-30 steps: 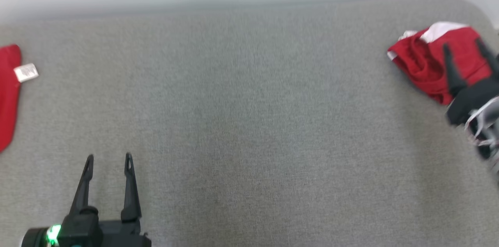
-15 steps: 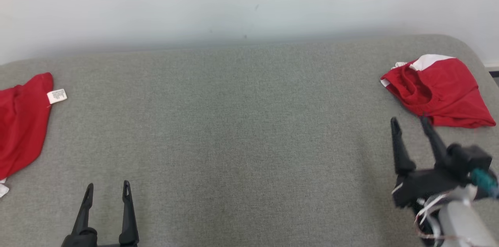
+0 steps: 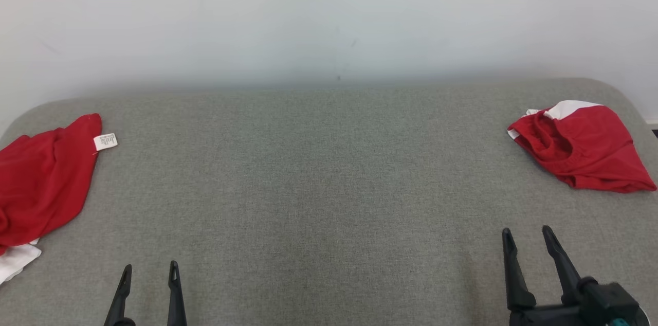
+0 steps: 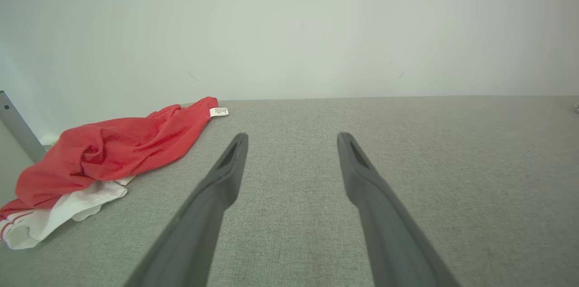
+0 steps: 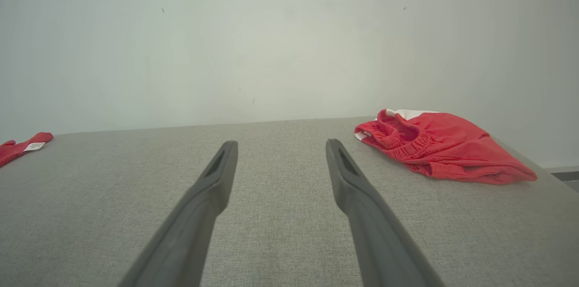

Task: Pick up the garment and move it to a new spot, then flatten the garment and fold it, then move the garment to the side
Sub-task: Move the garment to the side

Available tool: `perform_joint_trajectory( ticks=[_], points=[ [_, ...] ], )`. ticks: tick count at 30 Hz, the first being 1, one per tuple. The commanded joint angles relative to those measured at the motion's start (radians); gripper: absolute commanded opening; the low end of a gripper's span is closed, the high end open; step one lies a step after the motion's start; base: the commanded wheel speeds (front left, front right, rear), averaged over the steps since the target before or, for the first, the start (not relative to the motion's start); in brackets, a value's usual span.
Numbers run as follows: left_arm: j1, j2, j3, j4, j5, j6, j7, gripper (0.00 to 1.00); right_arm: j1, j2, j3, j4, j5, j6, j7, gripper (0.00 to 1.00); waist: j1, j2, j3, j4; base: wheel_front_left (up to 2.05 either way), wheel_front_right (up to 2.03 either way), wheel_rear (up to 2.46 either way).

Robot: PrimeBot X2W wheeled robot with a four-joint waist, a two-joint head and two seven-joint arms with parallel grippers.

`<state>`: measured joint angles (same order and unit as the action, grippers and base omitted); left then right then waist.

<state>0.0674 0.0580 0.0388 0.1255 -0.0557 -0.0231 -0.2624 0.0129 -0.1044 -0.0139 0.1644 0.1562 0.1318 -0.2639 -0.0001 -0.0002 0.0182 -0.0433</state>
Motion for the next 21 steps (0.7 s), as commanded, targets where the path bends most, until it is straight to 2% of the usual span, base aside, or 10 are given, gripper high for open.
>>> perform_joint_trajectory(
  ticks=[1,9,21],
  points=[
    [0.014,-0.003,0.001,0.001,-0.001,0.000,-0.003,1.00,0.035,0.018,-0.016,-0.026,-0.009,-0.002,-0.001,1.00,0.0001,0.0002,-0.010,0.008,0.00,0.00,0.00],
    [0.036,-0.004,0.004,-0.002,0.006,-0.020,-0.003,1.00,0.095,0.048,-0.014,-0.066,-0.025,-0.002,-0.001,1.00,0.0001,0.0002,-0.019,0.002,0.00,0.00,0.00],
    [0.045,-0.006,0.002,-0.002,0.007,-0.031,-0.003,1.00,0.107,0.053,-0.008,-0.058,-0.031,-0.002,-0.001,1.00,0.0001,0.0002,-0.031,0.011,0.00,0.00,0.00]
  ],
)
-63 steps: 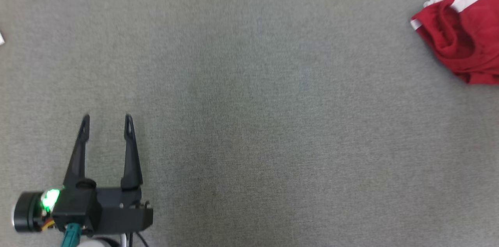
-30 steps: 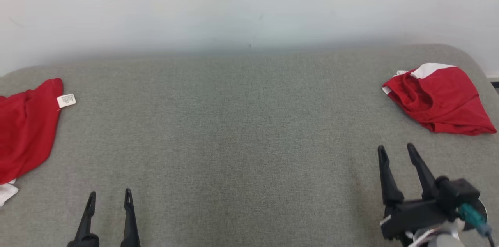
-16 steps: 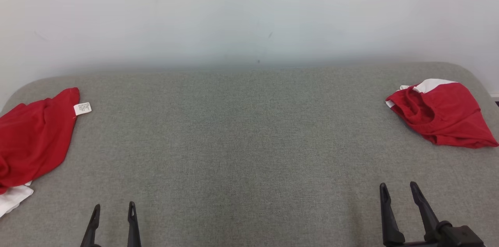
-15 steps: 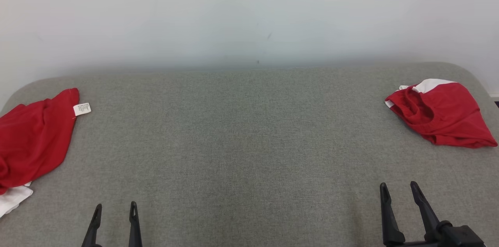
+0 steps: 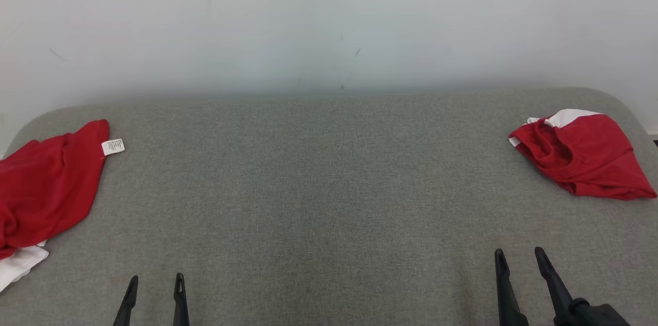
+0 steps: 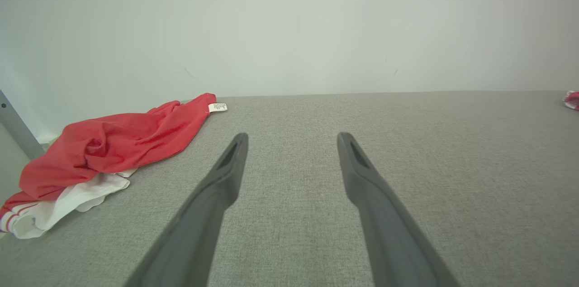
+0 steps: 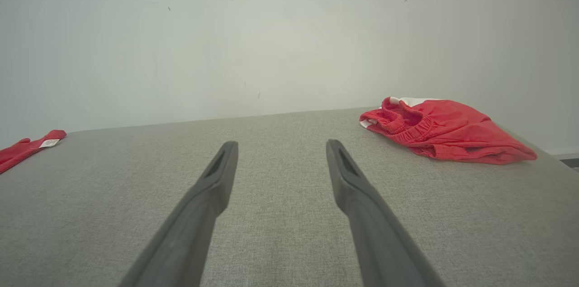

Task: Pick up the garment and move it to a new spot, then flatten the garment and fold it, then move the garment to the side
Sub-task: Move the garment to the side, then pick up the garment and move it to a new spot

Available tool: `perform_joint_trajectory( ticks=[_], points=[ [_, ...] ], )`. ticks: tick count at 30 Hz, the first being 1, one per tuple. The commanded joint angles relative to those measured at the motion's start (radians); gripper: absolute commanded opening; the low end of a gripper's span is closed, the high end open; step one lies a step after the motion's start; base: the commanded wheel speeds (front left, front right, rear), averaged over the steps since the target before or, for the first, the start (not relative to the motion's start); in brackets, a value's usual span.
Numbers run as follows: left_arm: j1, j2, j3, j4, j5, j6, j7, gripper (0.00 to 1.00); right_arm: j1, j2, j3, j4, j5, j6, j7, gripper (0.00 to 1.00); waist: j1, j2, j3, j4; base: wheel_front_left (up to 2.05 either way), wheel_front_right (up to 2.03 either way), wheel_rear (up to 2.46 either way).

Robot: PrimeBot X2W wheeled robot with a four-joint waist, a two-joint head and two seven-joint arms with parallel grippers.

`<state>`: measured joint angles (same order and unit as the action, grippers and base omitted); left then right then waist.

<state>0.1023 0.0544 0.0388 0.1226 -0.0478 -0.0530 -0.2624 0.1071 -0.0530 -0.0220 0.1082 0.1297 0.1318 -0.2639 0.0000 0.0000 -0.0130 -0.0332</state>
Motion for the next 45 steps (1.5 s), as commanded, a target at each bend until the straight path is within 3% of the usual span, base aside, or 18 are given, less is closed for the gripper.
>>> perform_joint_trajectory(
  ticks=[1,23,33,45],
  points=[
    [0.010,-0.003,0.002,0.001,-0.001,-0.002,-0.003,1.00,0.012,0.002,0.000,-0.001,-0.005,-0.002,-0.001,1.00,0.0000,0.0000,-0.001,0.002,0.00,0.00,0.00],
    [0.002,-0.004,0.015,0.007,0.003,0.006,-0.003,1.00,0.018,0.004,0.012,0.019,0.004,-0.002,-0.001,1.00,0.0000,0.0000,-0.006,0.045,0.00,0.00,0.00],
    [0.014,-0.004,0.020,0.015,0.004,0.018,-0.003,1.00,0.015,0.003,0.019,0.029,0.009,-0.002,-0.001,1.00,0.0000,0.0000,-0.011,0.136,0.00,0.00,0.00],
    [0.030,-0.004,0.036,0.014,-0.003,0.041,-0.003,1.00,-0.016,0.003,0.055,0.061,0.027,-0.002,-0.001,1.00,0.0000,0.0000,-0.005,0.329,0.00,0.00,0.00]
  ],
)
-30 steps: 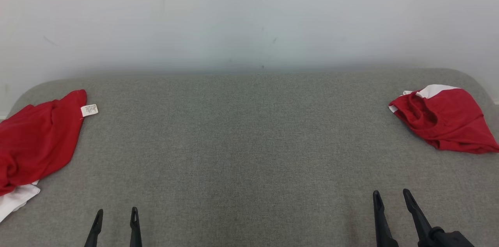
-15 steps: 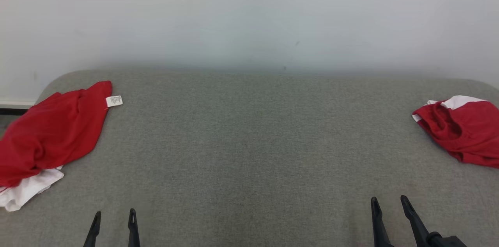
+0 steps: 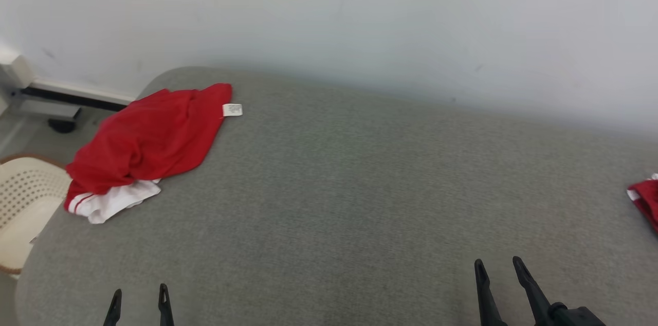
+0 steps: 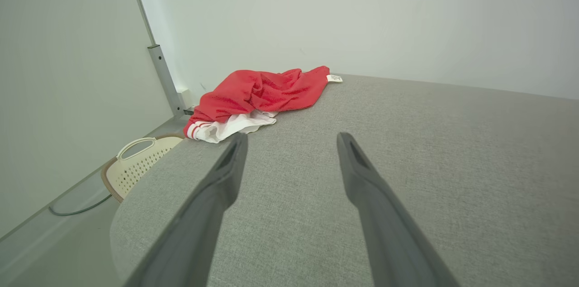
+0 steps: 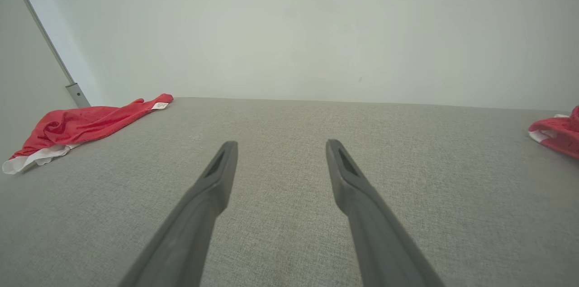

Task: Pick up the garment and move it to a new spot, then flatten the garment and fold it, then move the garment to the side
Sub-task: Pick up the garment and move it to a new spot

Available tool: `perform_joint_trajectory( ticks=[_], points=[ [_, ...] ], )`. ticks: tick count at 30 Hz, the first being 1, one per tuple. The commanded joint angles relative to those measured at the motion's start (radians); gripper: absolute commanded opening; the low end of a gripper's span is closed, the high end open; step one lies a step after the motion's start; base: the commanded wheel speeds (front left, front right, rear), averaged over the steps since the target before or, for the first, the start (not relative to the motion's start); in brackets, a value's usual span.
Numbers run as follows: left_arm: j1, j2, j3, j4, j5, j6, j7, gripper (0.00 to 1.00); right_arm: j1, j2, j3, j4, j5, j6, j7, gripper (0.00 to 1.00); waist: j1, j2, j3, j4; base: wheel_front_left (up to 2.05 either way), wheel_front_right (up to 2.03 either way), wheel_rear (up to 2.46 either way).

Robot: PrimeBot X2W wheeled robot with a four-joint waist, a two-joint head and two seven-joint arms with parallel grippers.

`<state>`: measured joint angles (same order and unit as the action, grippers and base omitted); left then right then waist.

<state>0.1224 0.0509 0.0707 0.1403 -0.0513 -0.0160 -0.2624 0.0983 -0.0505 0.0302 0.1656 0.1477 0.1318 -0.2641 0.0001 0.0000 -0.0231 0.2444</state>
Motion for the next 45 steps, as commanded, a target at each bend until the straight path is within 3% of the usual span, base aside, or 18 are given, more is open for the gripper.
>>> perform_joint_trajectory(
  ticks=[1,12,25,33,45],
  points=[
    [0.008,0.000,0.005,-0.003,-0.001,0.005,-0.003,1.00,-0.012,0.001,0.003,0.003,0.009,-0.002,-0.001,1.00,-0.0001,0.0000,0.007,0.064,0.00,0.00,0.00],
    [-0.014,-0.001,0.018,0.007,-0.002,0.007,-0.003,1.00,-0.024,0.000,0.022,0.020,0.005,-0.002,-0.001,1.00,-0.0001,0.0000,0.022,0.163,0.00,0.00,0.00],
    [-0.005,-0.001,0.038,0.009,-0.003,0.014,-0.003,1.00,-0.030,0.000,0.037,0.029,0.002,-0.002,-0.001,1.00,-0.0001,0.0000,0.022,0.181,0.00,0.00,0.00],
    [-0.066,0.000,0.049,0.021,-0.023,0.005,-0.003,1.00,-0.055,0.000,0.046,0.024,-0.017,-0.002,-0.001,1.00,-0.0001,0.0000,0.060,0.139,0.00,0.00,0.00],
    [-0.416,0.082,0.110,0.105,-0.041,-0.041,-0.003,1.00,-0.193,-0.017,0.072,-0.011,-0.041,-0.002,-0.001,1.00,-0.0001,0.0000,0.254,-0.038,0.00,0.00,0.00]
  ],
)
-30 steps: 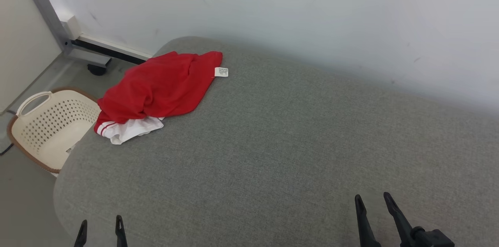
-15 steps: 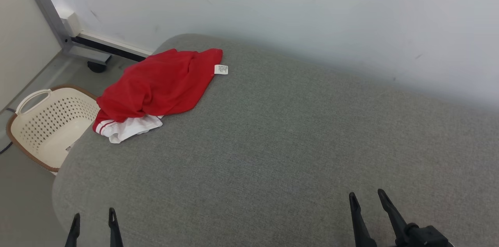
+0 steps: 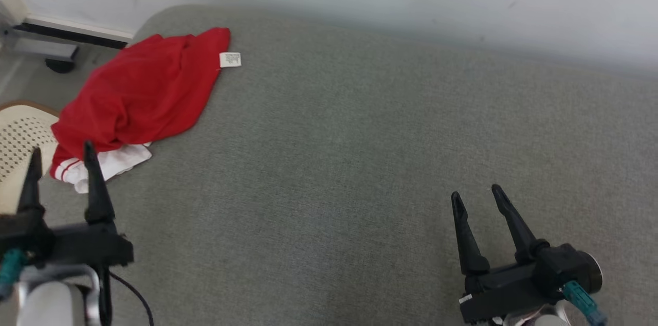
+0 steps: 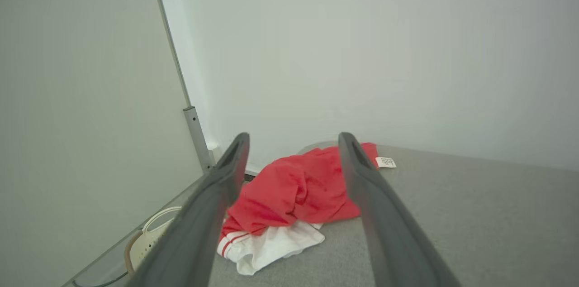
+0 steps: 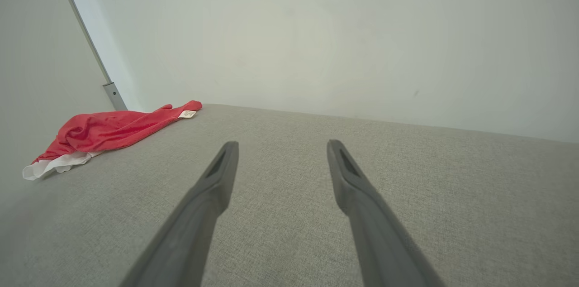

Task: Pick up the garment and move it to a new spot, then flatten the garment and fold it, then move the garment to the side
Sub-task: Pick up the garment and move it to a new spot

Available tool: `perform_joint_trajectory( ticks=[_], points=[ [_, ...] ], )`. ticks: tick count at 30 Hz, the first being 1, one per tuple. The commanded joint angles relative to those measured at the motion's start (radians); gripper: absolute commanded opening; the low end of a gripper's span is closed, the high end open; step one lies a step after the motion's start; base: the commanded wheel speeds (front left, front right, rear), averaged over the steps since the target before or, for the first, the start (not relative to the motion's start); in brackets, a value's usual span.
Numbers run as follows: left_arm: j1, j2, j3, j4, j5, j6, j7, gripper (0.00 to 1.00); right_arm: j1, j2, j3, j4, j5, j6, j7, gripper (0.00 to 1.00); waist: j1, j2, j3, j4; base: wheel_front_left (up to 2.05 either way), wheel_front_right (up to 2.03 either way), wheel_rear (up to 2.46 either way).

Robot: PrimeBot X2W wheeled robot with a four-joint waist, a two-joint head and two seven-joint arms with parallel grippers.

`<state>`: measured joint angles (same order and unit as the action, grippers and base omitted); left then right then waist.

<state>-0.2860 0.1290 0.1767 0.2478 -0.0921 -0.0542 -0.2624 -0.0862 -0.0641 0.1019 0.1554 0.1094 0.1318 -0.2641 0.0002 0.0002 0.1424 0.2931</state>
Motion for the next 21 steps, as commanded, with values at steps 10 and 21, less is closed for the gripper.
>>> perform_joint_trajectory(
  ticks=[10,21],
  points=[
    [-0.307,0.110,0.072,0.154,-0.049,-0.009,-0.003,1.00,-0.130,0.002,0.030,-0.016,0.021,-0.002,-0.001,1.00,-0.0002,-0.0002,0.235,-0.234,0.00,0.00,0.00],
    [-0.529,0.267,0.099,0.382,-0.081,-0.026,0.117,1.00,-0.213,0.013,0.056,-0.030,0.043,-0.002,-0.001,1.00,-0.0002,-0.0002,0.339,-0.341,0.00,0.00,0.00]
  ],
)
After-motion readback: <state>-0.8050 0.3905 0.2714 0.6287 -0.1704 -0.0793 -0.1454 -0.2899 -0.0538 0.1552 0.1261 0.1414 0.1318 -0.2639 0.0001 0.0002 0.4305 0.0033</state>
